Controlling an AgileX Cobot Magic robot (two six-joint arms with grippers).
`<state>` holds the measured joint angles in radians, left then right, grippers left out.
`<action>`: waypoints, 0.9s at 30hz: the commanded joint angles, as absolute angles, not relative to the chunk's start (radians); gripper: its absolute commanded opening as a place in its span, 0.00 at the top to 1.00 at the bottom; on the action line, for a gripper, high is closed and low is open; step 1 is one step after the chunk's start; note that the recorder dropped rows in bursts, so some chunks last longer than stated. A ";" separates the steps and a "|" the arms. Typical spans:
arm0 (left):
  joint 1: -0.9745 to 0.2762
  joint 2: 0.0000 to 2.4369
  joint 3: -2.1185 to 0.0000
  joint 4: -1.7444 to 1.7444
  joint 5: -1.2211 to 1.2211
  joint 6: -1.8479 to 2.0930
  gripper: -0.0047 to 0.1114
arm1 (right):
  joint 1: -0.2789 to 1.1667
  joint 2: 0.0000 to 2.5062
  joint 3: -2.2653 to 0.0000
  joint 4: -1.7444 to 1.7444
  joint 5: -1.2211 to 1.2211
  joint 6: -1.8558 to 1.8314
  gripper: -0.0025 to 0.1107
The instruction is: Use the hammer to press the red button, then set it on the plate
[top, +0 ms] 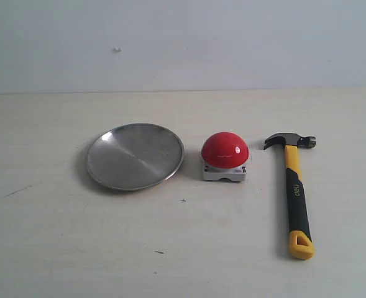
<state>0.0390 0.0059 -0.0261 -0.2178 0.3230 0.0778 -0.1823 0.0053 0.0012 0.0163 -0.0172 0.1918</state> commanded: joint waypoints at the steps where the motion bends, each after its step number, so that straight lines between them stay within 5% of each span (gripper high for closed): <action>1: 0.040 0.000 -0.023 -0.219 0.320 0.073 0.96 | -0.186 0.000 0.000 0.084 -0.112 0.188 0.98; 19: 0.040 0.000 -0.023 -0.219 0.320 0.073 0.96 | -0.186 0.000 0.000 0.219 -0.237 0.199 0.98; 27: 0.040 0.000 -0.023 -0.219 0.320 0.073 0.96 | -0.186 0.000 0.000 0.219 -0.462 0.541 0.98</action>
